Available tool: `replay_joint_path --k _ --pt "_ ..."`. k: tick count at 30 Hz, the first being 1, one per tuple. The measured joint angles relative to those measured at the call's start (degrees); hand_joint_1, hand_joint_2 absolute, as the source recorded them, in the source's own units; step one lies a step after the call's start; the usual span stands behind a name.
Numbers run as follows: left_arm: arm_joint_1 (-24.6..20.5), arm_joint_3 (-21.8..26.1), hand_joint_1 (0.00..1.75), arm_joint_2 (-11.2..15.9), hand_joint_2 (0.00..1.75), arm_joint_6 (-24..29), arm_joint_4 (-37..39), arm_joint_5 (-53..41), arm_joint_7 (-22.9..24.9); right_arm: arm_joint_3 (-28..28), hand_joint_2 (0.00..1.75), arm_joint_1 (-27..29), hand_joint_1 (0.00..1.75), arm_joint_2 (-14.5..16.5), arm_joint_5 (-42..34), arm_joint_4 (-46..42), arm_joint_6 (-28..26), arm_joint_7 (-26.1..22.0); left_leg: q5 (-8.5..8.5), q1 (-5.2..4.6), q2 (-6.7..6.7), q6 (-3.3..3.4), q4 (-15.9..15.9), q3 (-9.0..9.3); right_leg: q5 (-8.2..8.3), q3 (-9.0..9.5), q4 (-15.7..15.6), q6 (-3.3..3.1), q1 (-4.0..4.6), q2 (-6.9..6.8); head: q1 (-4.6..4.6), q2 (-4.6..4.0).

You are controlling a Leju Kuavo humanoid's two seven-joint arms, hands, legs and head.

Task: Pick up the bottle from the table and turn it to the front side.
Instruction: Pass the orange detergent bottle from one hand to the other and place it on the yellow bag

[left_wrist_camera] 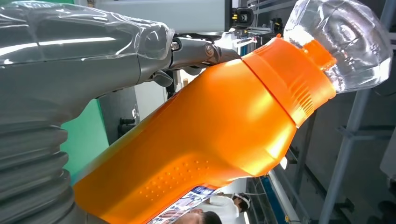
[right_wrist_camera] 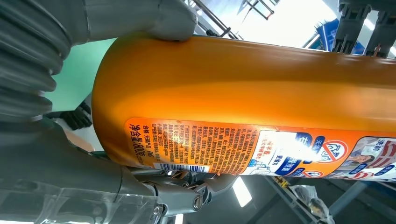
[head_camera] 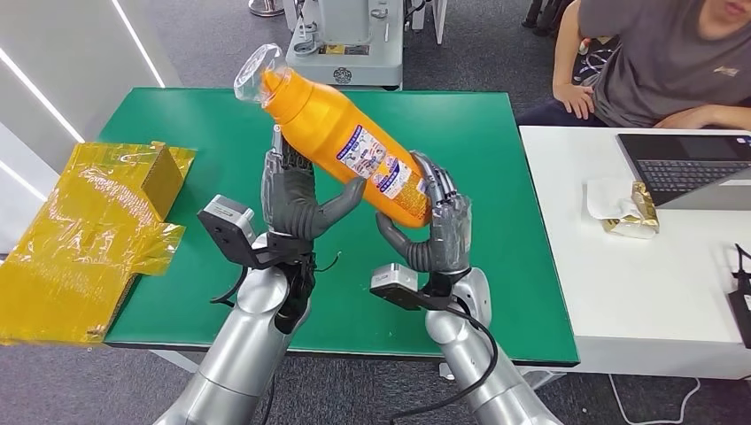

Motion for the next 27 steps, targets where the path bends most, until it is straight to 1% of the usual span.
replay_joint_path --k 13,27 --pt "-0.33 1.18 0.00 0.51 1.75 1.27 -0.02 -0.06 0.00 2.38 1.75 -0.97 1.75 0.04 -4.18 4.61 0.00 -0.25 0.00 0.00 0.00 0.00 0.00 0.00 0.00 0.00 0.00 0.00 0.00 0.00 0.00 0.00" --pt "-0.22 1.69 0.00 1.30 1.75 0.66 -0.79 -1.37 1.36 2.94 1.75 -0.54 1.75 -0.22 -3.74 7.60 0.00 -0.48 0.00 0.00 0.01 0.00 0.00 0.01 0.00 -0.01 -0.01 0.00 0.00 0.00 0.01 0.00"
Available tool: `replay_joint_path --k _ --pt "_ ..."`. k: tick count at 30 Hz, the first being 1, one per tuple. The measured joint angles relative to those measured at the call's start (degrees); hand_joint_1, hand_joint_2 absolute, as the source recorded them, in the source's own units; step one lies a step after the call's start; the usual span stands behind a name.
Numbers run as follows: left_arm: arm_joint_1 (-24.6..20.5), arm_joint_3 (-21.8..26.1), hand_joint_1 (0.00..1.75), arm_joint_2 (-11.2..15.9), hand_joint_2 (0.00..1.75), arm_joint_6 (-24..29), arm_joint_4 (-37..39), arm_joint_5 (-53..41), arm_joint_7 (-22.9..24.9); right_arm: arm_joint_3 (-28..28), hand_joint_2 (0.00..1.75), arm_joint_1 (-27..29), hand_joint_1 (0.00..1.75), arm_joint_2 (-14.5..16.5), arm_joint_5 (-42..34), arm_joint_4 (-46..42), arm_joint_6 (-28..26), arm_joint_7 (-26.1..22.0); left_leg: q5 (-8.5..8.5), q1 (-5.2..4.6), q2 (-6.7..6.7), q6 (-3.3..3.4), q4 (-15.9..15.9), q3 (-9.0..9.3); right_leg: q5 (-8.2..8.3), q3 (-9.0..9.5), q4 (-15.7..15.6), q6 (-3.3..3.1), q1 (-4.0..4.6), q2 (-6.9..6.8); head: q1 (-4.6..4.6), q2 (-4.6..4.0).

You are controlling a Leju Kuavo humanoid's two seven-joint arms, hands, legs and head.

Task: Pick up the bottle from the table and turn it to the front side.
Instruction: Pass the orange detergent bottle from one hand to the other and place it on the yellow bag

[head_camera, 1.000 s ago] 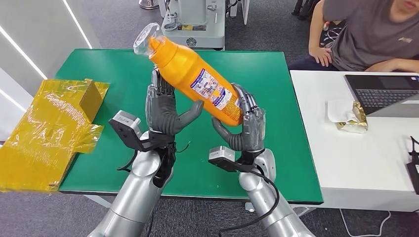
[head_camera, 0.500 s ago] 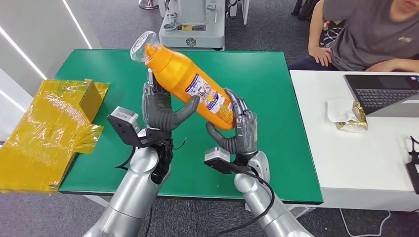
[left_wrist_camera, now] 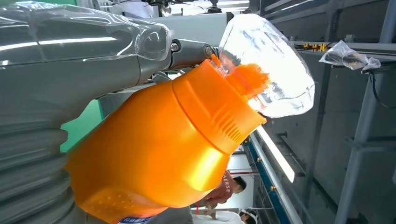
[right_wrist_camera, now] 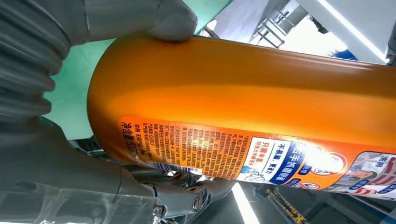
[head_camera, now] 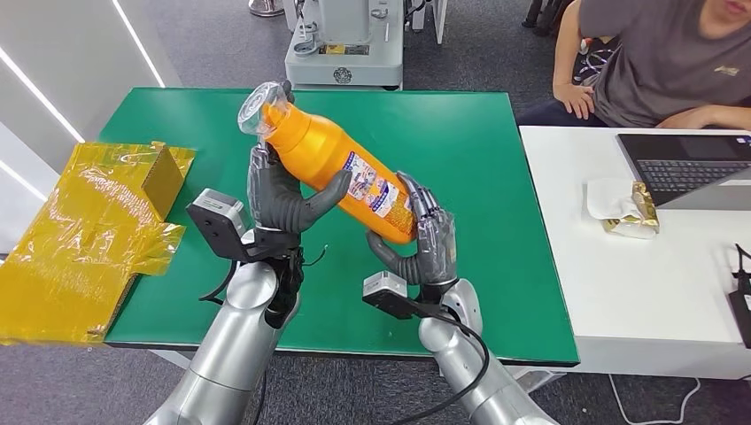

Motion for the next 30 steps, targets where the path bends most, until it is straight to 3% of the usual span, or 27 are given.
replay_joint_path --k 4,8,9,28,30 --pt "-0.11 -0.01 0.05 0.10 1.75 -1.44 0.38 -1.42 1.49 -0.11 1.75 0.25 1.75 -0.16 -0.22 0.03 0.00 0.01 0.00 0.00 0.00 0.00 0.00 0.01 0.00 0.00 0.00 0.00 0.00 0.01 -0.01 0.00" --pt "-0.19 -0.04 1.68 0.34 1.75 -2.04 0.88 -2.31 2.24 -0.30 1.75 0.51 1.75 -0.33 -0.32 0.07 0.00 0.03 0.00 0.00 0.02 0.00 0.00 0.01 0.00 -0.01 0.00 0.00 0.00 0.03 -0.01 0.00" --pt "-0.27 -0.07 1.75 0.41 1.75 -2.22 1.02 -2.68 2.51 -0.35 1.75 0.56 1.75 -0.36 -0.33 0.07 0.00 0.06 0.00 0.00 0.01 0.00 0.00 0.01 0.00 -0.01 0.00 0.00 0.00 0.03 -0.01 0.00" --pt "-2.22 -0.44 1.75 0.77 1.75 -5.80 5.07 -5.84 4.37 -2.79 1.75 2.01 1.75 -0.50 1.61 -0.09 0.00 0.59 0.00 0.00 0.02 0.00 0.00 0.01 0.00 -0.01 0.00 0.00 0.00 0.04 -0.01 0.00" --pt "-2.25 -0.44 1.75 0.83 1.75 -5.87 5.19 -5.84 4.38 -2.99 1.75 2.10 1.59 -0.50 2.11 -0.17 0.00 0.60 0.00 0.00 0.02 0.00 0.00 0.01 0.00 -0.01 0.00 0.00 0.00 0.04 -0.01 0.00"
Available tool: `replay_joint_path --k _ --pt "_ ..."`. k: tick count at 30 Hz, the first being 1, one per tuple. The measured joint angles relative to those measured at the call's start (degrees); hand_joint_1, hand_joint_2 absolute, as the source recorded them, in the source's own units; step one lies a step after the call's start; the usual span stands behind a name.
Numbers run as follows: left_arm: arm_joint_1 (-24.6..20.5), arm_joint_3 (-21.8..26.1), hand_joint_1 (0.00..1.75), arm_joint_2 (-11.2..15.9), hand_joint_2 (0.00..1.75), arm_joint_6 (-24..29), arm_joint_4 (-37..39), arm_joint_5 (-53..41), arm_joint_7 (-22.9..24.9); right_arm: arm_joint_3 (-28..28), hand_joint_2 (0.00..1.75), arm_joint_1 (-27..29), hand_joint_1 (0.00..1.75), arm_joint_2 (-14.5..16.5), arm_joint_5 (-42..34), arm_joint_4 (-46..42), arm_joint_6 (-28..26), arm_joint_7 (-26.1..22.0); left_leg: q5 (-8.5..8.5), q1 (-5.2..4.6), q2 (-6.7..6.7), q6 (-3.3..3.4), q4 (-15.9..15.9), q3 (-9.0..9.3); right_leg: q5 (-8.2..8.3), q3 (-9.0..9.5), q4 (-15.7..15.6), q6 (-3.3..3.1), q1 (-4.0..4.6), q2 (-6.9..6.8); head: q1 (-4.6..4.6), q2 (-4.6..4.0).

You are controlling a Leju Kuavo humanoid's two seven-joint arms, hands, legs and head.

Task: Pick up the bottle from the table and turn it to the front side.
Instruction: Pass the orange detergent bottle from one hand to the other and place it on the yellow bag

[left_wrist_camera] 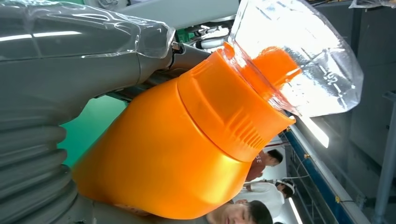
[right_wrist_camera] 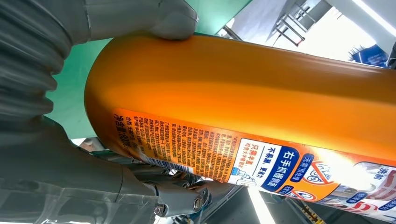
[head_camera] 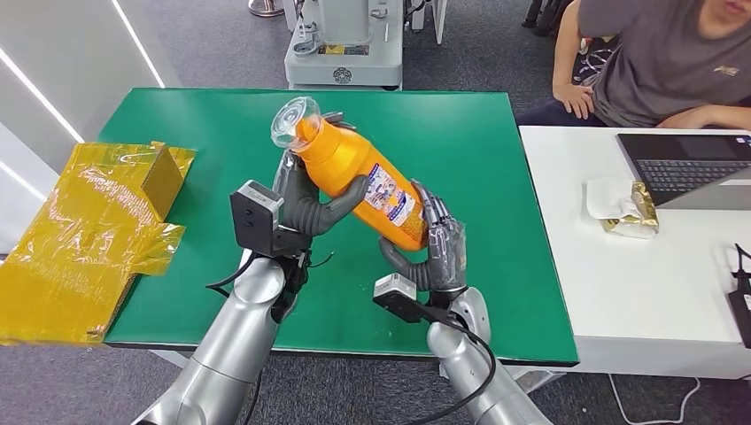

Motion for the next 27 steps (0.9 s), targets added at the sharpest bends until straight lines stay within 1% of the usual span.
replay_joint_path --k 2,3,4,12,15,20,27 --pt "0.01 0.00 1.75 0.08 1.75 -0.04 0.01 0.03 -0.01 -0.37 1.75 0.17 0.72 0.00 0.84 -0.24 0.00 0.01 0.00 0.00 0.00 0.00 0.00 0.00 0.00 0.00 0.00 0.00 0.00 0.00 0.00 0.00" --pt "0.03 0.00 1.75 0.11 1.75 -0.04 0.01 0.02 -0.01 -0.67 1.75 0.31 0.31 0.00 1.36 -0.42 0.00 0.02 0.00 0.00 0.00 0.00 0.00 0.00 0.00 0.00 0.00 0.00 0.00 -0.01 0.00 0.00" --pt "0.05 0.00 1.75 0.14 1.75 -0.04 0.01 -0.02 -0.01 -1.04 1.75 0.51 0.00 0.00 1.95 -0.67 0.00 -0.02 0.00 0.00 -0.01 0.00 0.00 -0.01 0.00 0.00 0.00 0.00 0.00 -0.01 0.01 0.00" --pt "0.58 0.00 1.75 0.51 1.75 0.14 0.02 -0.26 0.27 -3.25 1.75 2.30 0.00 0.04 3.73 -3.10 -0.01 -0.22 0.00 0.00 -0.01 0.00 0.00 -0.01 0.00 0.00 0.00 0.00 0.00 -0.02 0.01 0.00" --pt "0.62 0.01 1.75 0.61 1.75 0.69 0.01 -0.53 0.32 -3.65 1.75 4.37 0.00 0.08 3.22 -6.23 0.00 -0.22 0.00 0.00 -0.02 0.00 -0.01 -0.02 0.00 0.00 0.00 0.00 0.00 -0.03 0.01 0.00" --pt "1.32 0.47 1.75 1.23 1.75 1.90 -0.01 -0.75 0.72 -3.42 1.75 10.53 0.00 0.27 1.14 -17.26 -0.01 -0.30 -0.01 0.00 -0.03 0.00 -0.02 -0.02 -0.04 0.00 0.00 -0.01 0.00 -0.04 0.01 0.00" --pt "2.97 1.22 1.75 2.15 1.75 2.49 -0.08 -0.85 0.63 0.80 1.75 20.66 0.00 0.26 -0.34 -36.03 0.00 -0.61 -0.06 0.01 -0.04 -0.07 -0.08 -0.02 -0.14 0.00 0.00 -0.08 0.01 -0.06 0.01 0.00"
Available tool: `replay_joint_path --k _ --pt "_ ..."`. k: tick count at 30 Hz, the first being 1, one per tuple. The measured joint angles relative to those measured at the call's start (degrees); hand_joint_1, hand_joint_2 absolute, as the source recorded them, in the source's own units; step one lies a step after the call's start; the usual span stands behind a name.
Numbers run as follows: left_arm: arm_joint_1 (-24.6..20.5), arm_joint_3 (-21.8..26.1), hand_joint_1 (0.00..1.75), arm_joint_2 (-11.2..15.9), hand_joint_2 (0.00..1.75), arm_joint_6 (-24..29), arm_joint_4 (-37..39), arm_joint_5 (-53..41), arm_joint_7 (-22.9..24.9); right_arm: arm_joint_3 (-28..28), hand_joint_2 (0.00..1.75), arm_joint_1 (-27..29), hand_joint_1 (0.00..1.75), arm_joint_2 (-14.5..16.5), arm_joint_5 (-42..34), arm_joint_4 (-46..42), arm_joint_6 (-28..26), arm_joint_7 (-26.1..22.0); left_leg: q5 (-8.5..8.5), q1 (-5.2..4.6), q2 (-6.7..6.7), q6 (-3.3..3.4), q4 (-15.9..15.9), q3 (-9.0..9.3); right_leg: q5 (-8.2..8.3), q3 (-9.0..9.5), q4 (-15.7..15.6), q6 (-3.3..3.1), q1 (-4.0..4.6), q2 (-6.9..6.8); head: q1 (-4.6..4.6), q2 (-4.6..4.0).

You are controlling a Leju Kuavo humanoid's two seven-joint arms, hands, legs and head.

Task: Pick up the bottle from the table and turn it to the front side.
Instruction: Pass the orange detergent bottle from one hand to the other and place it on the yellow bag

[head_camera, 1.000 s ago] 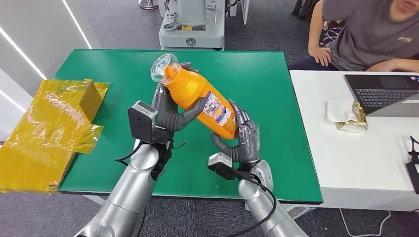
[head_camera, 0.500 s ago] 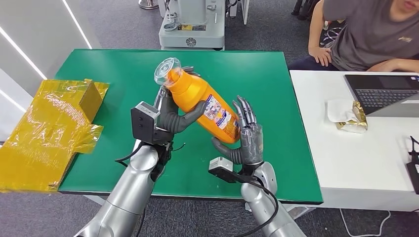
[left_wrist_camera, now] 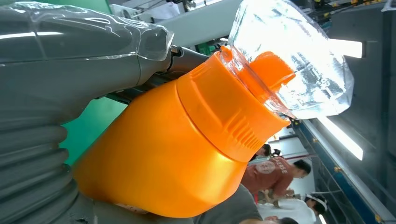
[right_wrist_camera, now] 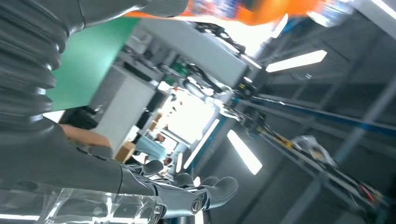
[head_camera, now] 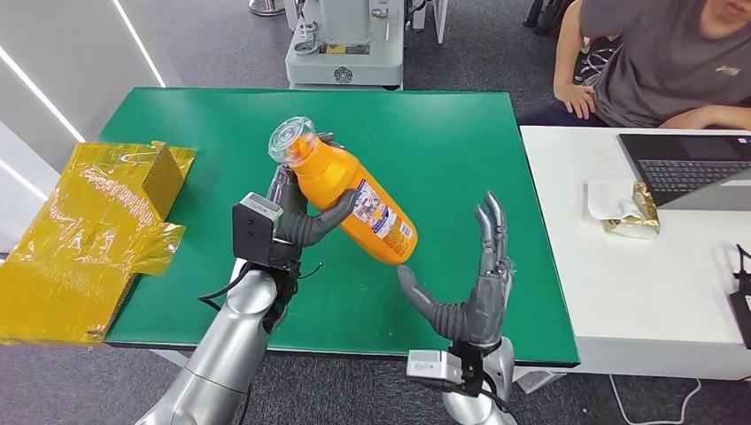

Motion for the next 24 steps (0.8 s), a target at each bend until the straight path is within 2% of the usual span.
replay_joint_path --k 5,8,17,19,21,24 --pt "0.21 1.63 1.75 0.15 1.75 2.21 -0.04 -0.06 -0.01 4.11 1.75 4.81 0.00 -0.20 -5.54 -10.77 0.00 -0.01 0.00 0.00 0.02 0.00 -0.01 0.01 0.00 0.00 0.00 -0.01 0.00 0.01 0.00 0.00" --pt "-0.18 2.80 1.75 0.45 1.75 4.81 -0.04 -1.49 0.01 5.39 1.75 6.86 0.00 -0.27 -5.51 -15.14 0.02 -0.01 0.00 0.01 0.02 0.00 -0.01 0.02 0.01 0.00 0.00 -0.01 0.01 0.02 -0.01 0.00" --pt "-1.09 4.13 1.75 1.50 1.75 7.61 -0.03 -3.66 -0.20 6.50 1.75 8.54 0.00 -0.95 -5.96 -19.34 0.05 0.00 0.01 0.01 0.02 -0.01 0.00 0.02 0.01 0.01 0.01 -0.02 0.02 0.02 0.01 0.00" --pt "-1.17 4.33 1.75 2.11 1.75 10.94 -0.03 -6.28 -0.57 6.58 1.75 8.79 0.00 -1.07 -7.19 -19.16 0.06 0.01 0.01 0.02 0.03 -0.01 -0.01 0.02 0.01 0.01 0.02 -0.02 0.02 0.03 0.01 0.00" --pt "-1.42 4.54 1.75 3.54 1.75 16.74 -0.04 -11.62 -0.23 6.85 1.75 9.02 0.00 -1.32 -8.76 -18.69 0.07 0.02 0.01 0.03 0.05 -0.01 -0.02 0.03 0.02 0.01 0.03 -0.03 0.03 0.05 0.01 0.00" --pt "-3.14 4.74 1.75 7.18 1.75 27.57 0.18 -26.79 3.87 7.55 1.75 9.10 0.00 -1.83 -11.51 -17.53 0.07 0.02 0.04 0.10 0.06 -0.07 -0.03 0.04 0.01 -0.01 0.04 -0.06 0.09 0.06 0.01 0.00"
